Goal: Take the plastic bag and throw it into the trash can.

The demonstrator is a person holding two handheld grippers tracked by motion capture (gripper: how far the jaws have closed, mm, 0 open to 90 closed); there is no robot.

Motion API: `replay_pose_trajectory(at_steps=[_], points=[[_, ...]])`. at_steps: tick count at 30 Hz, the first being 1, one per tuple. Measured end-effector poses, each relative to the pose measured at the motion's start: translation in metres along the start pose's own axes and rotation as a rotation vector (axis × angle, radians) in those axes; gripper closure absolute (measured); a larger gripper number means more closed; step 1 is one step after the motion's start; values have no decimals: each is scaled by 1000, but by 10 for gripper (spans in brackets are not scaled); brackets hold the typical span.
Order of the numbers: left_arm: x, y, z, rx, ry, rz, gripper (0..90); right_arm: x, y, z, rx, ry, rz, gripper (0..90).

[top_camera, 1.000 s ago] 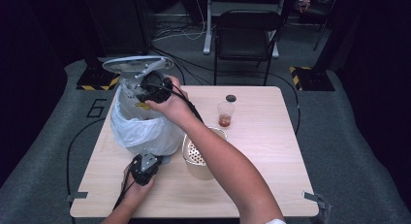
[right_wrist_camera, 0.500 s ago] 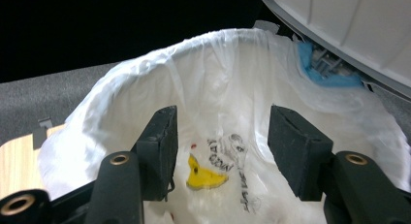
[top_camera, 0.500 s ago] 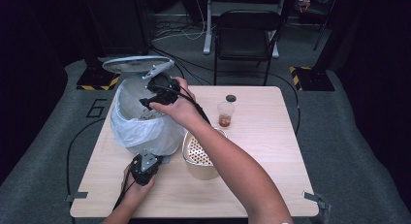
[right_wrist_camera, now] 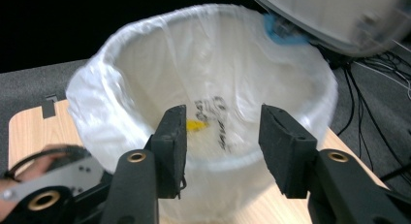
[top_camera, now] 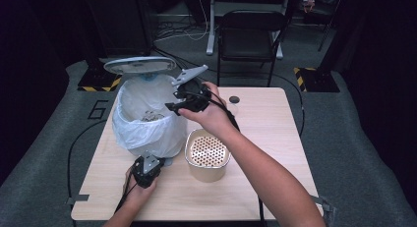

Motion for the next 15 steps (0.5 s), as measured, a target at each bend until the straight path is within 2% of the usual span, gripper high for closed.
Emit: replay_pose_trajectory(at_steps=[5, 6, 9, 11, 13, 15], points=[[1, 0, 0, -2, -9, -11, 900, -13, 22, -16, 40, 18, -2, 585], [2, 0, -3, -30, 2, -16, 900, -15, 27, -18, 46, 25, 7, 585], [1, 1, -3, -25, 7, -4, 900, -22, 41, -23, 70, 43, 0, 575], [1, 1, -3, -23, 9, 0, 900, -24, 44, -24, 69, 50, -3, 567], [1, 1, -3, -22, 7, -2, 900, -28, 60, -28, 80, 68, -1, 537], [1, 1, -3, -20, 6, -1, 900, -30, 72, -29, 98, 85, 14, 550]])
Point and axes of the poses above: each handheld gripper's, and its own axes: x roughly forward along the jaws, y roughly out of its underside, z roughly to its left, the point moved 6 cm from there along x, roughly forward along the jaws, and after that the axes turned 4 degrees about y, right-handed, at the moved point
